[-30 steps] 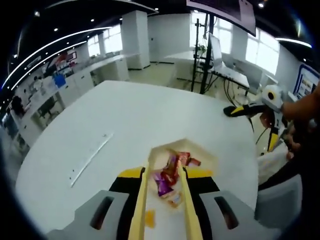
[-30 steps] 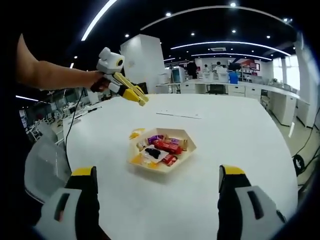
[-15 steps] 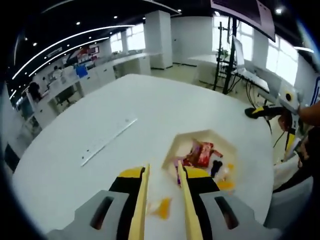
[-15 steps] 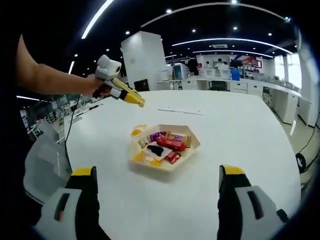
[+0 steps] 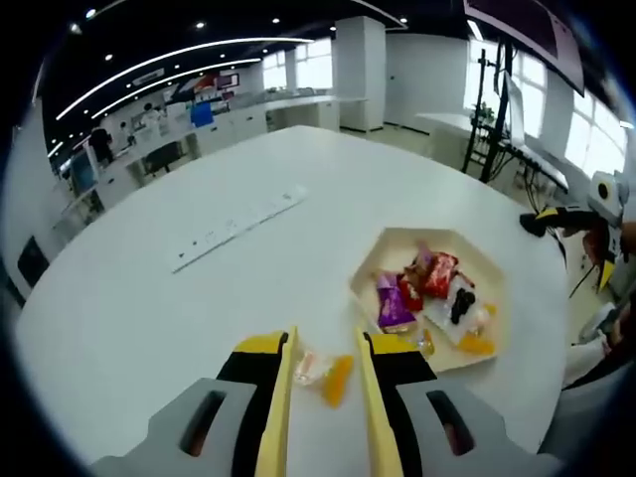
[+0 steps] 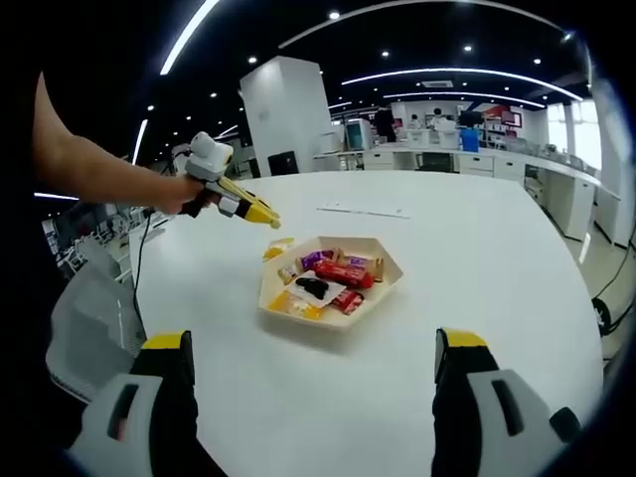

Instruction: Place the target food into the container with the food tongs after gripping and lifting it, then release it inside without dropping or visibly crushing the food.

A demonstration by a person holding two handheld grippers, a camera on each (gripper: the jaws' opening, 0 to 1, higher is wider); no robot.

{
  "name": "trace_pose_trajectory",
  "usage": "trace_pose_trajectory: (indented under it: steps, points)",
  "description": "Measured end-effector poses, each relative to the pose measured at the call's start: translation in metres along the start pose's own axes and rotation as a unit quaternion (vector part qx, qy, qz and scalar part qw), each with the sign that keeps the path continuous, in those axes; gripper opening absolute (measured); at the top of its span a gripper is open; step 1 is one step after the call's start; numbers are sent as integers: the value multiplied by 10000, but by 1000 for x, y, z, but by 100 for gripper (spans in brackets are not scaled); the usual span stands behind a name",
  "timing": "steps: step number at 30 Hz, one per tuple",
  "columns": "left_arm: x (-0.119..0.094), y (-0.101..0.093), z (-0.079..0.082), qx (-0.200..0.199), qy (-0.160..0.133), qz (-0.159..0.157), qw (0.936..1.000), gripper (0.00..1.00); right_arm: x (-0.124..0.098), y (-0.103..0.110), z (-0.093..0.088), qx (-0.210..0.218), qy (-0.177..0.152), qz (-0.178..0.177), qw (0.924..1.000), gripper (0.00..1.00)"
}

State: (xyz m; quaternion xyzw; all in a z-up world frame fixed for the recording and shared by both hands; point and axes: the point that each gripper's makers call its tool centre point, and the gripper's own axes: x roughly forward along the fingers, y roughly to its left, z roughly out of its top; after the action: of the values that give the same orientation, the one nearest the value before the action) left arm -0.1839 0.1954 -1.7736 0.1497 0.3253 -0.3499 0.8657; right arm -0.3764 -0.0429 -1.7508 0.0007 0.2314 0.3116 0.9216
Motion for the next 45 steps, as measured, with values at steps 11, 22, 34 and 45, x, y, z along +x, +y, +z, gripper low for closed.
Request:
trace_pose_trajectory:
  steps: [11,22,34,45]
  points:
    - [12,12,-18,-535,293,427,9972,26,1,0,-5,44,58,20,10000,100]
    - [10,13,-46,-561,570,470,9957,26,1,0,-8,65,89,44,9999,100]
    - [6,17,-39,-830,437,431,9947,27,8,5,-6,81,63,130,9999,100]
    - [20,6,-21,-731,262,252,9967,16,1,-3,-10,145,95,19,9998,100]
